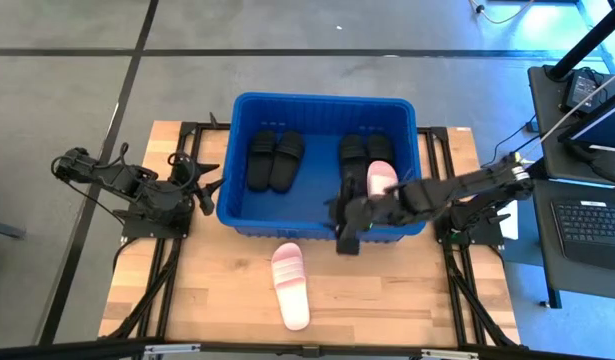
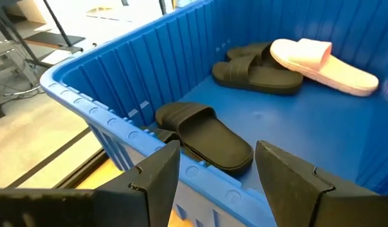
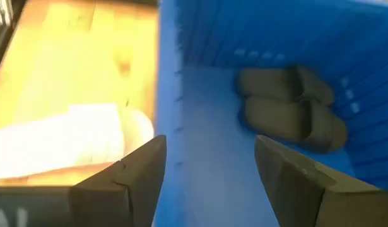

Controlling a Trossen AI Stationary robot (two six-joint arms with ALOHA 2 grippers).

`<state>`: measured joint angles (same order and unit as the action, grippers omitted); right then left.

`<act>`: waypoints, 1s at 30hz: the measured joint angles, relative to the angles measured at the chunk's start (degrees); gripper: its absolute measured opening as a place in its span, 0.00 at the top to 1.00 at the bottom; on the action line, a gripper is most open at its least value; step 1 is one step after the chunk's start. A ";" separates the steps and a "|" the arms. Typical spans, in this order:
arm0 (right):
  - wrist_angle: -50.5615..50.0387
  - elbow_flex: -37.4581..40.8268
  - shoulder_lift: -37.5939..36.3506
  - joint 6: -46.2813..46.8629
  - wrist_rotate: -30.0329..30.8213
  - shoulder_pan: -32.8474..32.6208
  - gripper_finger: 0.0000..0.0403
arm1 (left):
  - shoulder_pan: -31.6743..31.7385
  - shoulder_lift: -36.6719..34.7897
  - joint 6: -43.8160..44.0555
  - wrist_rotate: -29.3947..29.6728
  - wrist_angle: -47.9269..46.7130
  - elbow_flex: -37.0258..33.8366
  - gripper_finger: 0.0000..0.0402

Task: Pick and place slides into bin
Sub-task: Put the pink slide into the blue bin

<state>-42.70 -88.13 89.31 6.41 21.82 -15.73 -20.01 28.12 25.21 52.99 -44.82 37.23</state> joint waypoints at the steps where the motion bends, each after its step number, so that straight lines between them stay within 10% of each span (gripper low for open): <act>1: -0.26 -0.64 1.18 0.71 0.73 -1.08 0.40 | 0.01 0.00 -0.23 -0.16 -0.24 0.00 0.50; 17: -13.28 -28.22 29.14 5.57 4.79 -11.59 0.50 | 0.00 -0.02 0.16 -4.05 -4.24 0.00 0.50; 30: -12.54 -30.76 43.22 5.12 -1.60 -11.80 0.52 | 0.01 -0.01 0.14 -4.07 -4.26 0.00 0.50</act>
<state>-55.25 -118.89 132.52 11.53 20.23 -27.53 -20.00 28.11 25.34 48.93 -49.08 37.23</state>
